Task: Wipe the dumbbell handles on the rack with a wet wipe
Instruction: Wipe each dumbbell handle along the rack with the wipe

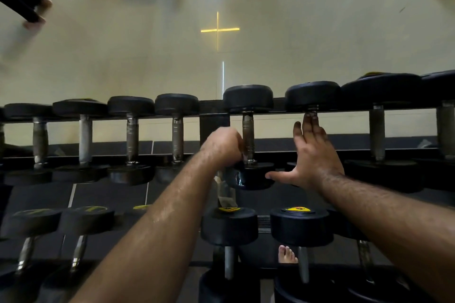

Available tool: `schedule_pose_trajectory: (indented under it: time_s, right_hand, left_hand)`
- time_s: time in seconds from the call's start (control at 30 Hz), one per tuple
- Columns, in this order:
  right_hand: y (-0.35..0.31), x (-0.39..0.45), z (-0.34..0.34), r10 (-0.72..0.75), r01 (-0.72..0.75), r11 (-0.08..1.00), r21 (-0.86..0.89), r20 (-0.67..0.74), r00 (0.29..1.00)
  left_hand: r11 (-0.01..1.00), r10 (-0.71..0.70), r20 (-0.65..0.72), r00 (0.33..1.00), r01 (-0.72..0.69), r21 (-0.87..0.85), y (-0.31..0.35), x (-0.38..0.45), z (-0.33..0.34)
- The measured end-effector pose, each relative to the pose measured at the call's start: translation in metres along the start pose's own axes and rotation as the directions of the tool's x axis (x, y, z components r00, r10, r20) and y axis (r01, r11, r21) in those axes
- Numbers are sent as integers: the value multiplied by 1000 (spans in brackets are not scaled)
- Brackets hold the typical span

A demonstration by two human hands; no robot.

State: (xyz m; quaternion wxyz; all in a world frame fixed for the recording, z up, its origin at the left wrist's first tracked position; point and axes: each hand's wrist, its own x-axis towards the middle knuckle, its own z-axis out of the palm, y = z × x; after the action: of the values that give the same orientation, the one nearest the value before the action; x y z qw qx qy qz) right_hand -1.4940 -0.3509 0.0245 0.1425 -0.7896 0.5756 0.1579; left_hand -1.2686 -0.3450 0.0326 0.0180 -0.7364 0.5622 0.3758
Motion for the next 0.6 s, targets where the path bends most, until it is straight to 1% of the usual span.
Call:
schedule_pose_trajectory:
  time_s: [0.07,0.1,0.13,0.2,0.23,0.27,0.3,0.33,0.37,0.4,0.43,0.47,0.5,0.57,0.6]
  right_hand:
    - [1,0,0,-2,2,1000,-4,1,1000]
    - [1,0,1,-4,4,1000,-6,3,1000]
    - [1,0,1,-3,3,1000,-8,4,1000]
    - [1,1,2,-5,6,1000,-4,8,1000]
    - [2,1,2,-9,9,1000,0,6,1000]
    - [2,1,2,-12,12,1000,4,2,1000]
    - [2,0,2,-13,13,1000,8,-3,1000]
    - [1,0,2,-14,14,1000,7,-5,1000]
    - [1,-1,1,-15,15,1000,5,-6,1000]
    - [1,-1,1,-14,14,1000,3,-7,1000]
    - [1,-1,1,-13,13,1000,4,-9,1000]
    - [2,-1,1,-14,14,1000,5,-10,1000]
    - [2,-1,1,-17,17,1000,7,-9,1000]
    - [3,0,1,-23,23,1000,8,-8,1000]
    - [3,0,2,-24,24,1000,7,-9,1000]
  left_hand:
    - [999,-28,20,999,27,45,-1,-5,14]
    - [1000,-9,44,999,9,15,-5,-7,13]
    - [999,23,92,996,-19,-44,-8,-9,5]
    - [966,131,226,965,-73,-247,-8,-15,-16]
    - [944,182,216,959,-108,-313,-4,-13,-20]
    - [937,205,115,972,-161,-311,2,-9,-19]
    - [945,222,-59,973,-229,-235,8,-4,-14]
    - [953,256,-267,929,-289,-90,14,3,-7]
    - [943,329,-406,853,-316,102,16,9,2]
    - [896,435,-431,790,-334,293,15,13,13]
    - [818,534,-372,760,-352,456,12,17,24]
    - [752,583,-274,765,-380,539,10,18,32]
    - [737,569,-172,804,-407,539,9,15,36]
    - [802,465,18,885,-430,414,10,6,34]
    - [862,388,85,918,-394,319,11,5,27]
